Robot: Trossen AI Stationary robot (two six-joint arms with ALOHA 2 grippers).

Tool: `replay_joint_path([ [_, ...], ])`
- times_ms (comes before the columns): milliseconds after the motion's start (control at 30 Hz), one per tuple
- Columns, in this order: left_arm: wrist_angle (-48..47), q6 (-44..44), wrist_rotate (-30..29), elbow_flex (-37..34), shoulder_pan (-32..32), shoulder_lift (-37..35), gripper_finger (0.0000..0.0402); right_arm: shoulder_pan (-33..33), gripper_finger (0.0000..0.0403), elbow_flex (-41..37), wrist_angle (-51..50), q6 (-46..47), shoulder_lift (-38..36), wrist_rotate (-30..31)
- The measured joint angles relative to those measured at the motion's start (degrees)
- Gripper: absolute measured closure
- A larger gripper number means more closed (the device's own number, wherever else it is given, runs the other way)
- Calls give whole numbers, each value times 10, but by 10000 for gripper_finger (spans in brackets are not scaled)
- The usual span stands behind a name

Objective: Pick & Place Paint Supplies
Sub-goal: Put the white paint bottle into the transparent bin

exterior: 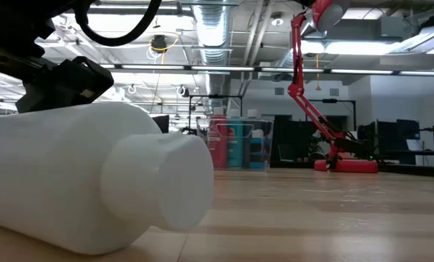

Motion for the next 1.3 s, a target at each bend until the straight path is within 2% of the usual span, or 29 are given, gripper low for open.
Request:
replay_joint_path([
  [833, 17, 0, -5, 0, -4, 7, 152, 0, 289, 0, -6, 0, 0, 0],
  [1167, 21, -31, -13, -1, -6, 26, 152, -1, 289, 0, -8, 0, 0, 0],
  [1300, 20, -32, -14, -1, -6, 26, 163, -1, 290, 0, -8, 0, 0, 0],
])
